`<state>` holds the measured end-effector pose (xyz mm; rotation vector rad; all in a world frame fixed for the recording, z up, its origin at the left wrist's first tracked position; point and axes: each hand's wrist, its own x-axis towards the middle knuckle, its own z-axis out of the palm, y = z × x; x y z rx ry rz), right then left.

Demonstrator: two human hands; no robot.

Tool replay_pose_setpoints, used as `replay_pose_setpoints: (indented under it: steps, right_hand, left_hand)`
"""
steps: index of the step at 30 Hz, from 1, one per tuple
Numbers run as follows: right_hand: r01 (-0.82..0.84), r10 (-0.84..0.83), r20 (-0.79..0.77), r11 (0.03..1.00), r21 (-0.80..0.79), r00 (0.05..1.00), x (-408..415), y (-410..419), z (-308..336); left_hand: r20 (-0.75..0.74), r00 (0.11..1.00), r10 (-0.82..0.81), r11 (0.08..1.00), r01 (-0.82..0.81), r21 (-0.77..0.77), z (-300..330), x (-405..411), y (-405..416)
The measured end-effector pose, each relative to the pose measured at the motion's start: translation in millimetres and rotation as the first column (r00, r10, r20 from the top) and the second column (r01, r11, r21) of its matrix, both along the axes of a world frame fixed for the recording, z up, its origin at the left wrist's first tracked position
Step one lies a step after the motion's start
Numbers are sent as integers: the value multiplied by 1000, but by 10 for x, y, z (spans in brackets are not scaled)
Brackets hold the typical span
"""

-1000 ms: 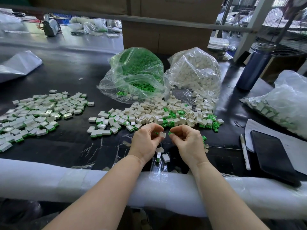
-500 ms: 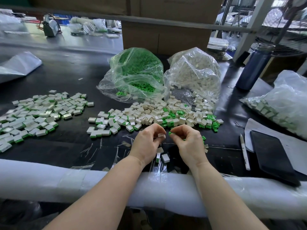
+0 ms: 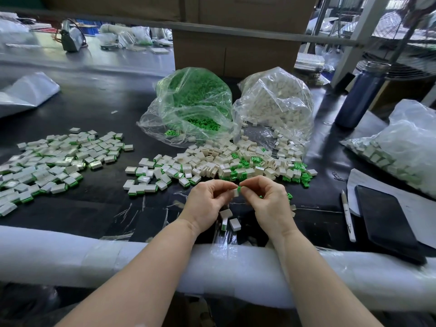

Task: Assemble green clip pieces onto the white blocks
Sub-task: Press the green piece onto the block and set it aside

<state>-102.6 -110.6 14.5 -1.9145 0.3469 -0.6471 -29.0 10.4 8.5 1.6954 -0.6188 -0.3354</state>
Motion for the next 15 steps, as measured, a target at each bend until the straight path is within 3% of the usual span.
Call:
replay_pose_setpoints:
  steps: [15]
  right_hand:
    - [-28, 34, -90, 997, 71, 995, -10, 24, 12]
  left_hand:
    - [-32, 999, -13, 1000, 13, 2, -13, 17, 10]
